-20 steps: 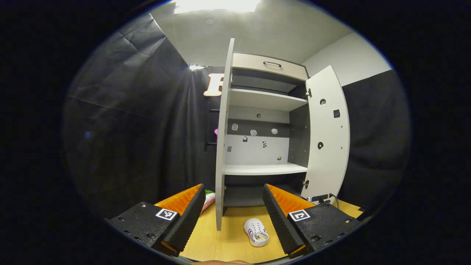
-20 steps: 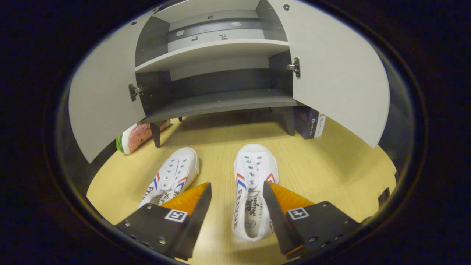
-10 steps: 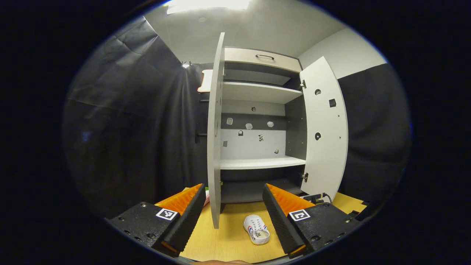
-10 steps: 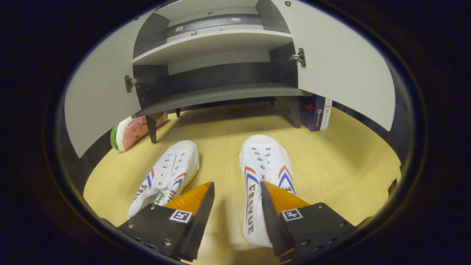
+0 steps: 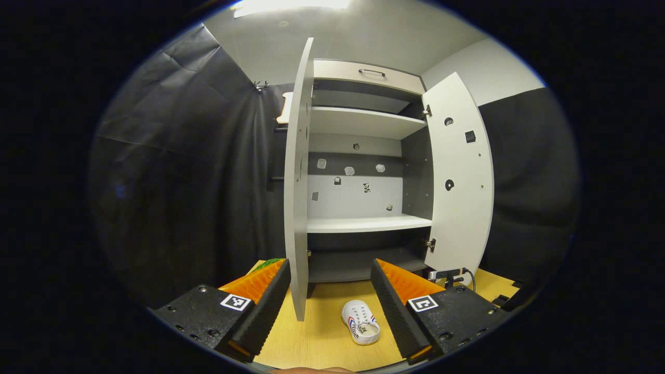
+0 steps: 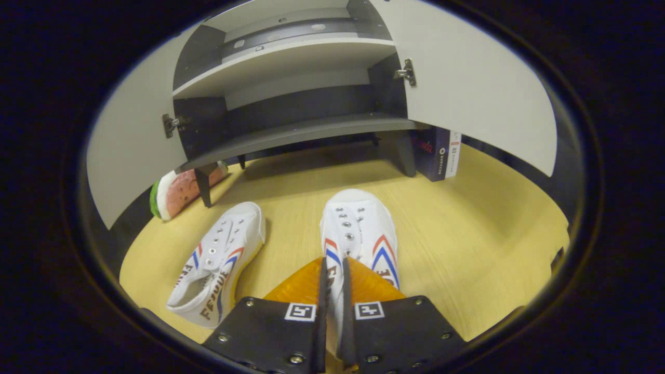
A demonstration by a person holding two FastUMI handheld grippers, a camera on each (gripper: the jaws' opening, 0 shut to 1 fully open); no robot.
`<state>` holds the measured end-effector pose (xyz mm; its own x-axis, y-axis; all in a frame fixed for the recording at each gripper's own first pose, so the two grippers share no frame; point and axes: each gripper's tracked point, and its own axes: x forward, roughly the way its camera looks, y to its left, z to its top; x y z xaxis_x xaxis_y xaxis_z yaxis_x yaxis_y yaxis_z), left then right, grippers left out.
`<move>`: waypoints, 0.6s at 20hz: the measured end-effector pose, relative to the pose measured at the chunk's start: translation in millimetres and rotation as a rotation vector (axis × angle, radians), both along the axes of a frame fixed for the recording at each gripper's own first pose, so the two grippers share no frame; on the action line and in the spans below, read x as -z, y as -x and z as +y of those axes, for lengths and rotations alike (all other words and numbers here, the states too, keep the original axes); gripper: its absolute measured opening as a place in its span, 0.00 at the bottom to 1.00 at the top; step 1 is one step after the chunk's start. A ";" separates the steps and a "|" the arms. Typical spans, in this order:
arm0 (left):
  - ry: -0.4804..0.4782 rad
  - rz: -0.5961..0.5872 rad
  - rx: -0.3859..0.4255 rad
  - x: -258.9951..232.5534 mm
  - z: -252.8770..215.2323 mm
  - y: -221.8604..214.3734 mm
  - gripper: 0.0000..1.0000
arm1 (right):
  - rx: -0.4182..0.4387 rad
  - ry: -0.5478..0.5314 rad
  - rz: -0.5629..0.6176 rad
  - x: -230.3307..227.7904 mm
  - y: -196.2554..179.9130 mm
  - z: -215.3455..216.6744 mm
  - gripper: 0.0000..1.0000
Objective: Grab one shoe with the right hand and put it into the shoe cabinet, grab the other shoe with the left hand and put it into the shoe cabinet; then close the right door with the right hand and the left door with the left hand.
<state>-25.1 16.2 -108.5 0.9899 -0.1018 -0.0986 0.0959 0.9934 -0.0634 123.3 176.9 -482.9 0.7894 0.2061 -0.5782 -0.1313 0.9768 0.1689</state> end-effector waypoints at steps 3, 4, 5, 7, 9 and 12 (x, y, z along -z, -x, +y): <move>-0.006 -0.018 0.014 -3.7 -6.1 4.0 0.94 | -0.013 -0.050 -0.011 -0.4 -4.1 -0.4 0.01; -0.009 -0.021 0.017 -3.4 -6.9 5.1 0.94 | -0.016 -0.076 -0.005 -2.2 0.3 2.7 0.01; -0.012 -0.023 0.019 -2.1 -7.3 6.5 0.94 | -0.017 -0.112 0.005 -3.4 2.0 3.9 0.01; -0.024 -0.025 0.029 0.7 -9.8 8.6 0.94 | -0.011 -0.186 0.003 -12.2 1.0 2.7 0.01; -0.034 -0.039 0.030 -0.1 -12.2 10.6 0.89 | -0.019 -0.213 -0.033 -28.1 1.9 -0.5 0.01; -0.044 -0.061 0.039 0.2 -17.9 14.6 0.94 | -0.038 -0.229 -0.071 -50.6 10.5 -1.8 0.00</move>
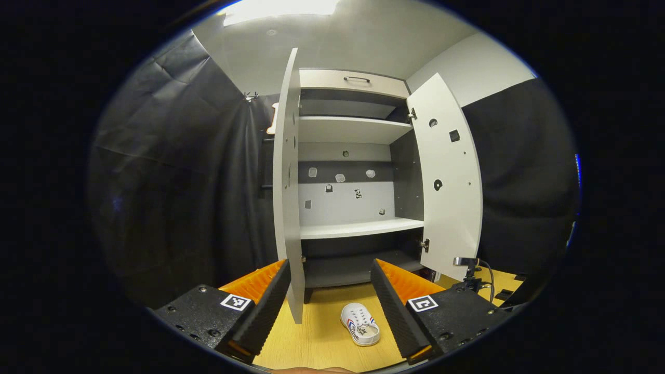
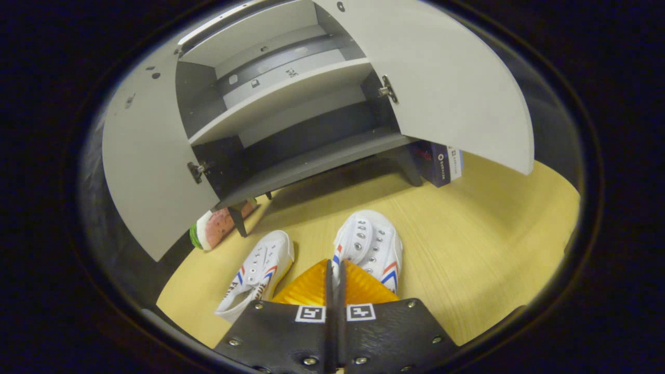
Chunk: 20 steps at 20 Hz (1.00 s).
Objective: Grab one shoe with the right hand and put it into the shoe cabinet, grab the other shoe with the left hand and put it into the shoe cabinet; then close the right door with the right hand and the left door with the left hand.
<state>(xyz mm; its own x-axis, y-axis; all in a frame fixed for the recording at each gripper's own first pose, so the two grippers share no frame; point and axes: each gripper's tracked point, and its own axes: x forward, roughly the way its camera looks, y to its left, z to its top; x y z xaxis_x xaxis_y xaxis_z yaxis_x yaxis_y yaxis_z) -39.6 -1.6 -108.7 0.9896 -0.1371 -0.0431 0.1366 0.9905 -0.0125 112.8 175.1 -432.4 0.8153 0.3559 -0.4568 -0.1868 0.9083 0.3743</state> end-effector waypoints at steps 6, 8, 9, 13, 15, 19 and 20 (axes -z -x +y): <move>0.021 -0.017 0.013 5.8 -1.1 6.6 0.93 | -0.030 -0.021 -0.153 -99.2 11.6 -10.2 0.01; 0.033 -0.012 0.017 7.9 -2.8 6.1 0.93 | -0.041 -0.026 -0.216 -142.3 13.9 -10.8 0.01; 0.039 -0.007 0.018 9.4 -4.0 4.6 0.93 | -0.043 -0.031 -0.251 -165.9 13.7 -11.3 0.01; 0.041 -0.012 0.008 2.0 -9.3 -8.8 0.93 | -0.035 -0.036 -0.375 -255.6 8.4 -19.6 0.01; 0.039 -0.017 0.021 -2.1 -16.0 -18.3 0.93 | -0.020 -0.033 -0.424 -294.1 3.4 -24.1 0.01; 0.026 -0.023 0.033 -7.7 -27.1 -46.4 0.93 | -0.020 -0.028 -0.498 -356.7 -19.6 -29.8 0.01; 0.030 -0.021 0.029 -7.6 -28.5 -54.3 0.93 | -0.019 -0.024 -0.509 -368.4 -28.3 -29.4 0.00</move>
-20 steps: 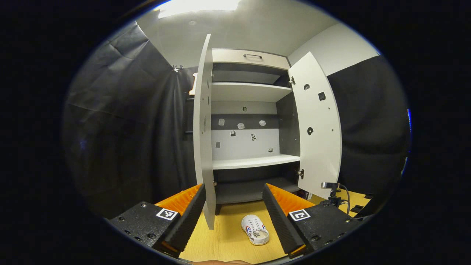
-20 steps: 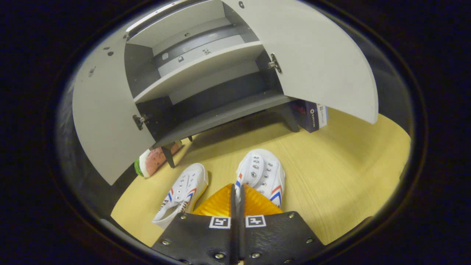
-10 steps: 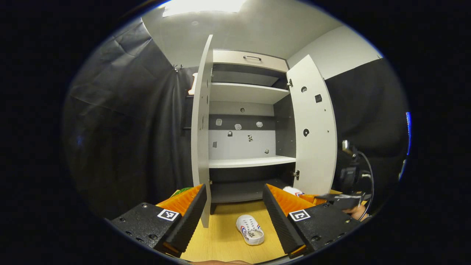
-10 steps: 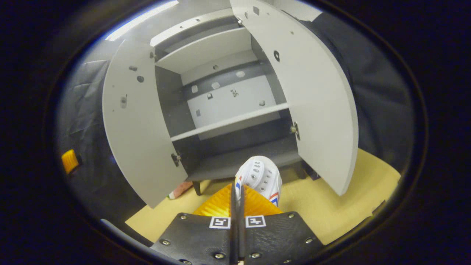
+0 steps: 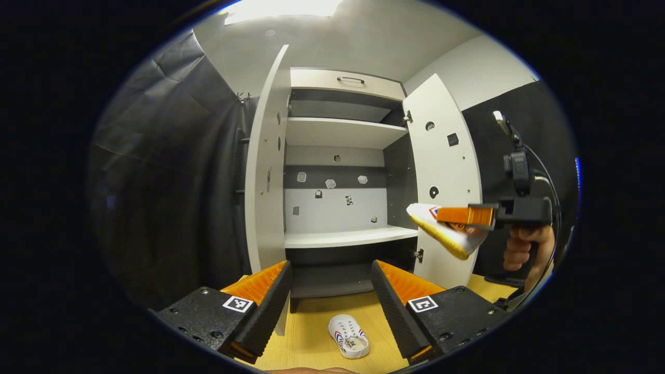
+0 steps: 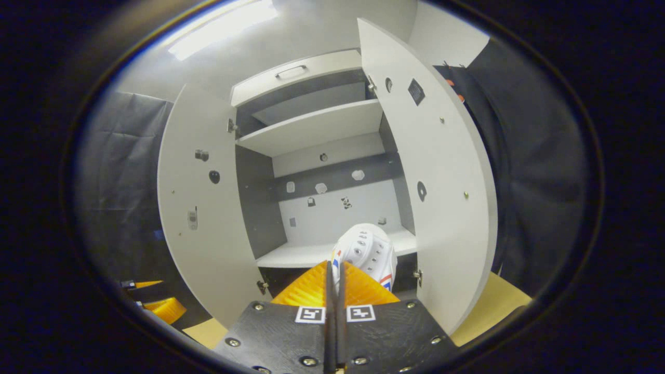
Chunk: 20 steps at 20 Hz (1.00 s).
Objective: Grab one shoe with the right hand and put it into the shoe cabinet, grab the other shoe with the left hand and put it into the shoe cabinet; then close the right door with the right hand and the left door with the left hand.
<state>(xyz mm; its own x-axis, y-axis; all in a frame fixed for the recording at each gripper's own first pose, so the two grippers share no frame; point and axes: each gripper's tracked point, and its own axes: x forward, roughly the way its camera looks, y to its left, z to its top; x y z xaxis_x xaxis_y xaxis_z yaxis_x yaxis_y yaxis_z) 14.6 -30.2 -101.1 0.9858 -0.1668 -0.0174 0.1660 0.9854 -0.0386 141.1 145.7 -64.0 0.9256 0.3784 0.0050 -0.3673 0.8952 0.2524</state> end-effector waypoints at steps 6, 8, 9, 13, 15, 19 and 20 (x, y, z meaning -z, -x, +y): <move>0.023 0.038 0.017 -6.3 -18.7 -55.9 0.95 | 0.018 0.056 -0.049 -52.3 -61.6 9.9 0.01; 0.035 0.025 0.013 -11.2 -17.3 -72.2 0.93 | 0.022 0.051 -0.034 -58.3 -89.7 14.2 0.01; 0.046 0.016 0.019 -12.3 -18.3 -78.5 0.92 | 0.026 0.039 -0.019 -59.3 -105.0 17.9 0.01; 0.065 0.026 0.055 -3.7 -23.3 -102.1 0.94 | 0.059 0.063 -0.007 -53.8 -175.0 27.1 0.01; 0.073 0.046 0.056 5.3 -22.4 -112.3 0.94 | 0.107 0.085 -0.050 -48.9 -212.7 33.5 0.01; 0.115 0.137 0.073 37.3 -21.2 -126.4 0.94 | 0.090 0.276 0.182 77.4 -261.3 66.6 0.01; 0.101 0.146 0.067 42.7 -17.6 -130.2 0.94 | 0.044 0.204 0.158 70.0 -277.3 85.5 0.01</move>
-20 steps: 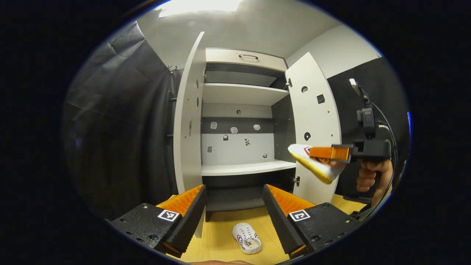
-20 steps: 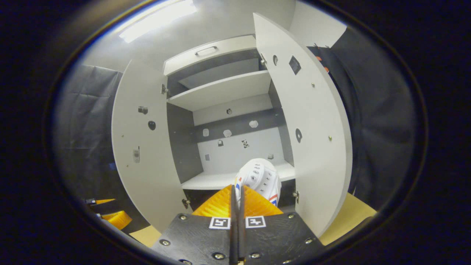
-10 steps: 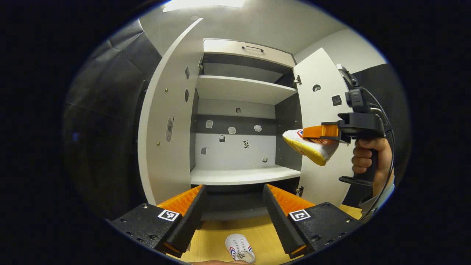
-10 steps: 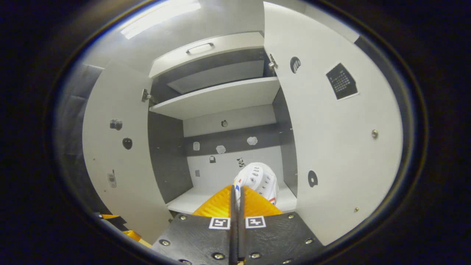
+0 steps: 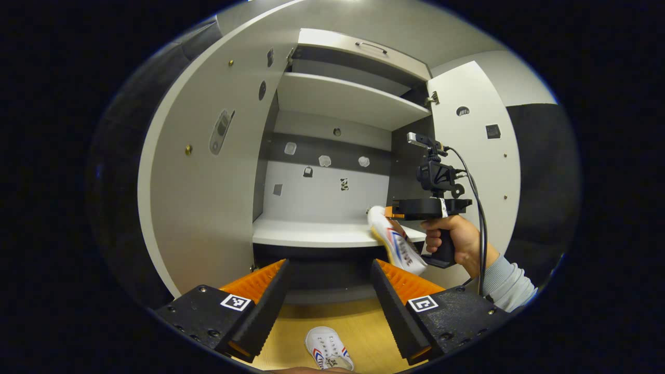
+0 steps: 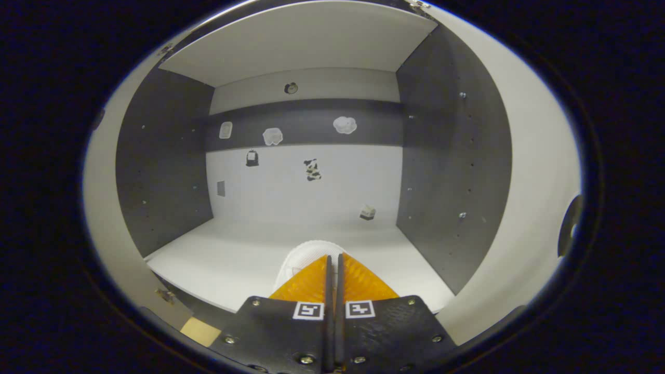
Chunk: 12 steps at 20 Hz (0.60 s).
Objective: Grab one shoe with the right hand and put it into the shoe cabinet, grab the other shoe with the left hand and put it into the shoe cabinet; then close the right door with the right hand and the left door with the left hand.
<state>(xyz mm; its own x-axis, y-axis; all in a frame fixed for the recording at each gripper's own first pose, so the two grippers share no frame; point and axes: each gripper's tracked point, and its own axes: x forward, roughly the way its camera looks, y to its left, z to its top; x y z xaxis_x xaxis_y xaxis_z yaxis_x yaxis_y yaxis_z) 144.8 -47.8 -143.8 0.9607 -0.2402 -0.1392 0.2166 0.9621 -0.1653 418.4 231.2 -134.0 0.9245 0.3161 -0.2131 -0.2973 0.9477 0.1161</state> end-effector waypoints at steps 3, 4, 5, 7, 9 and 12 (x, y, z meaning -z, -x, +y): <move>-0.032 0.023 -0.042 7.4 13.8 -8.7 0.94 | -0.002 -0.033 -0.032 -13.7 -5.2 -7.4 0.01; -0.028 0.019 -0.037 6.1 12.9 -9.1 0.94 | -0.027 -0.009 -0.011 -7.5 2.2 -8.9 0.01; -0.030 0.019 -0.042 6.4 14.4 -8.6 0.94 | -0.031 0.039 -0.031 -6.1 0.7 -13.1 0.01; -0.046 0.011 -0.047 6.6 16.2 -9.9 0.94 | -0.006 0.043 0.001 2.5 2.8 -10.5 0.01; -0.045 0.010 -0.044 7.8 15.0 -8.9 0.94 | -0.008 0.029 0.031 1.1 -1.8 -5.3 0.01; -0.039 0.014 -0.034 8.4 12.4 -11.7 0.94 | -0.032 0.044 0.106 8.2 -8.0 -3.8 0.01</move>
<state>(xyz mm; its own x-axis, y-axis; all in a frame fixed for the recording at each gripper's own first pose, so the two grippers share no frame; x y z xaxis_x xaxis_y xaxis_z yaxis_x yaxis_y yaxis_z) 156.5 -35.4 -152.1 0.9661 -0.2017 -0.1609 0.1817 0.9746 -0.1307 426.4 227.4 -142.2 0.8857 0.3330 -0.3235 -0.3154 0.9429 0.1071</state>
